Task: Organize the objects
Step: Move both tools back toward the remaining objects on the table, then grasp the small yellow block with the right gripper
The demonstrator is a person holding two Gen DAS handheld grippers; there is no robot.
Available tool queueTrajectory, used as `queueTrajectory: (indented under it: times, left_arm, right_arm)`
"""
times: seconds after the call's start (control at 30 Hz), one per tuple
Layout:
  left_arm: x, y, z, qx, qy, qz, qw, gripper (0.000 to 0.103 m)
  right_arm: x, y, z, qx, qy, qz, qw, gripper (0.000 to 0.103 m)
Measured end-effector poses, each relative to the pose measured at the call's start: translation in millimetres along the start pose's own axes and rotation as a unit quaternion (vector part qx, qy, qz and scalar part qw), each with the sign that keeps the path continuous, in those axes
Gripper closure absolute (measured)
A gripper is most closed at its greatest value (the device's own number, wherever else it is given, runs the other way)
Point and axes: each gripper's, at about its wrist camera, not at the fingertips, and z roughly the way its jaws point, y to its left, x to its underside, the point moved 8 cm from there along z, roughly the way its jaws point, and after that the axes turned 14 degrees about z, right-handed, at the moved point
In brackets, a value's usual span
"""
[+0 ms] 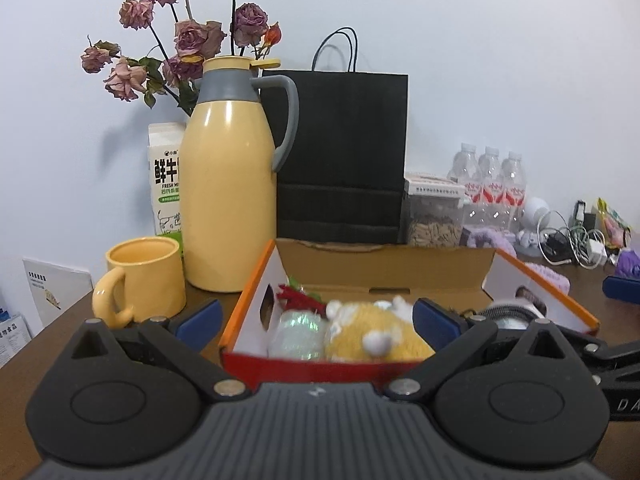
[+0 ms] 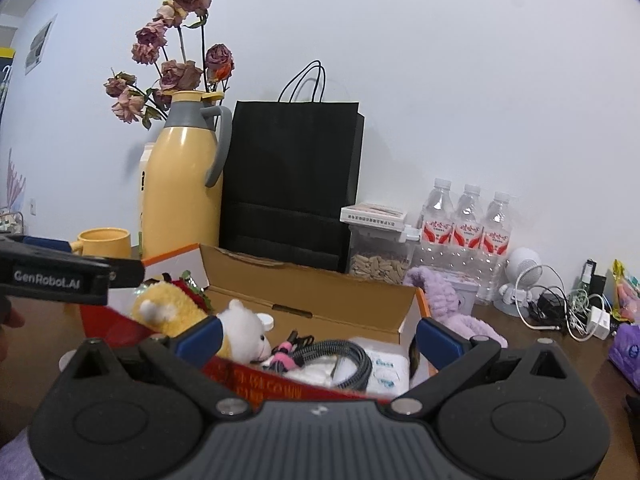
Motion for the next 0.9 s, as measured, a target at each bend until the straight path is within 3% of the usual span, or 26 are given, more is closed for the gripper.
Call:
queueTrajectory:
  times: [0.7,0.9]
  left_arm:
    - [55,19,-47,-0.013,0.064,-0.02,0.9977,0.0]
    - [67,23,-56,-0.013,0.077,-0.025,0.9966,0.0]
  right_arm:
    - [37,-29,-62,0.032,0.024,0.044,0.998,0.0]
    - [53,-34,-71,0.029,0.054,0.044,0.997,0.0]
